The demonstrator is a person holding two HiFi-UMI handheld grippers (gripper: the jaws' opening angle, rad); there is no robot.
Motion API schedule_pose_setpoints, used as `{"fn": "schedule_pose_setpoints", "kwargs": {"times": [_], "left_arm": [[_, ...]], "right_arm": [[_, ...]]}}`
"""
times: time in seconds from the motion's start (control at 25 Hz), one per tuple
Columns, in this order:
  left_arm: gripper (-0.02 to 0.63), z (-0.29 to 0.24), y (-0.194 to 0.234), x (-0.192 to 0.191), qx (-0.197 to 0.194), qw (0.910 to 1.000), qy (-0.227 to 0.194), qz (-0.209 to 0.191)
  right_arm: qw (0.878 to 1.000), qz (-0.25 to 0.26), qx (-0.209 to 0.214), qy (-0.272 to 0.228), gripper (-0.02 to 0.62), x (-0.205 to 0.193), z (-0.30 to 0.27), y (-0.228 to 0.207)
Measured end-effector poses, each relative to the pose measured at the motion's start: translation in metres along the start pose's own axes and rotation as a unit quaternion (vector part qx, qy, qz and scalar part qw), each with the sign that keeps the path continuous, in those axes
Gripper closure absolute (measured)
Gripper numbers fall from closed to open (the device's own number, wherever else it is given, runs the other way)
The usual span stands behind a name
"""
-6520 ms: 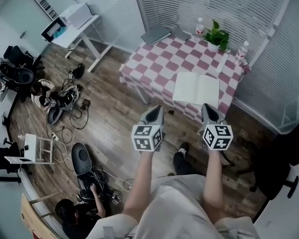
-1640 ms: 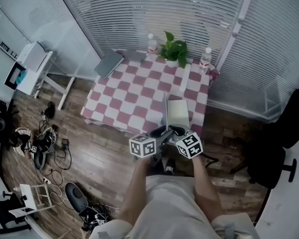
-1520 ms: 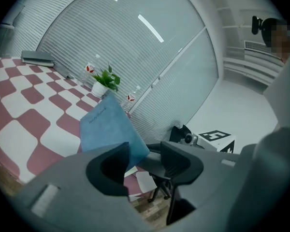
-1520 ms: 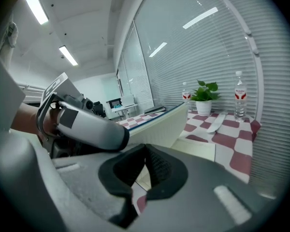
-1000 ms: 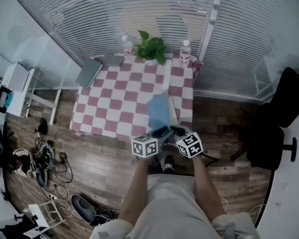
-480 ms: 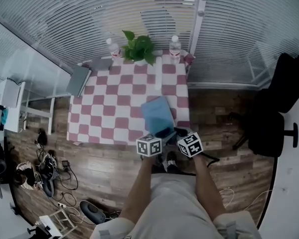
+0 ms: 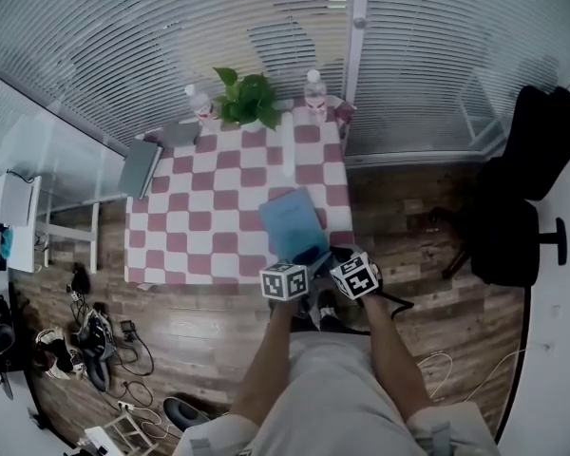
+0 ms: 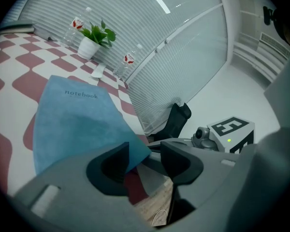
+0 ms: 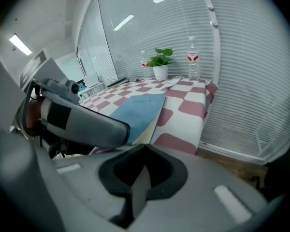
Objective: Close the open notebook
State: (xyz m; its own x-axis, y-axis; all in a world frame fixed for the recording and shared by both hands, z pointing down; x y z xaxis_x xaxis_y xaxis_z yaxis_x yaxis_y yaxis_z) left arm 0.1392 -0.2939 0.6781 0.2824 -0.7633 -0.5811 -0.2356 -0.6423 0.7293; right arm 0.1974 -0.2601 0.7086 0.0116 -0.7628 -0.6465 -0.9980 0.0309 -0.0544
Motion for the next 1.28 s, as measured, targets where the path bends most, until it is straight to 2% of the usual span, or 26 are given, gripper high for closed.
{"fn": "schedule_pose_setpoints", "kwargs": {"times": [0.12,0.24,0.44,0.6,0.68,0.8,0.92,1.0,1.08,1.28], "left_arm": [[0.393,0.007,-0.005,0.000,0.020,0.9997,-0.010,-0.012],[0.393,0.021,-0.013,0.005,0.045,0.9979,-0.039,-0.027],[0.394,0.052,-0.026,0.008,0.117,0.9858,-0.087,-0.082],[0.494,0.082,-0.044,0.003,0.149,0.9752,-0.108,-0.122],[0.511,0.097,-0.047,0.000,0.161,0.9706,-0.124,-0.129],[0.569,0.116,-0.052,-0.005,0.173,0.9649,-0.144,-0.135],[0.598,0.134,-0.060,-0.014,0.162,0.9669,-0.148,-0.130],[0.598,0.147,-0.067,-0.019,0.146,0.9701,-0.159,-0.111],[0.598,0.164,-0.075,-0.025,0.148,0.9692,-0.169,-0.100],[0.598,0.196,-0.099,-0.048,0.172,0.9650,-0.153,-0.125]], "right_arm": [[0.999,-0.039,-0.016,-0.021,0.594,0.003,0.016,-0.016],[0.994,-0.082,-0.036,-0.070,0.594,0.016,0.037,-0.031],[0.989,-0.076,-0.044,-0.122,0.594,0.026,0.061,-0.026],[0.984,-0.091,-0.048,-0.144,0.594,0.024,0.076,-0.014],[0.985,-0.083,-0.044,-0.147,0.594,0.024,0.078,-0.003],[0.984,-0.082,-0.043,-0.151,0.594,0.023,0.082,0.009],[0.983,-0.087,-0.050,-0.151,0.594,0.017,0.092,0.022],[0.984,-0.085,-0.053,-0.150,0.594,0.012,0.103,0.034],[0.983,-0.086,-0.057,-0.150,0.594,0.003,0.117,0.048],[0.976,-0.117,-0.074,-0.166,0.594,-0.018,0.153,0.072]]}}
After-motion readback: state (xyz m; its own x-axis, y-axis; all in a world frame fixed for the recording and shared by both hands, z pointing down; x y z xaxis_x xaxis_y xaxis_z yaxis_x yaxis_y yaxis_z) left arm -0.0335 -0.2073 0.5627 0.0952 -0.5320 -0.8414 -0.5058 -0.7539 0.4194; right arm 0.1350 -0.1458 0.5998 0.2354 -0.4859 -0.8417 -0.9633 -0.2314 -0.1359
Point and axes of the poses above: the fingertips, and each gripper's own axes: z backward along the fingers, y to its left, x out of its top, the point moved 4 cm from there along z, backward along the fingers, and after that the axes turned 10 degrees about -x, right-handed, at the moved point
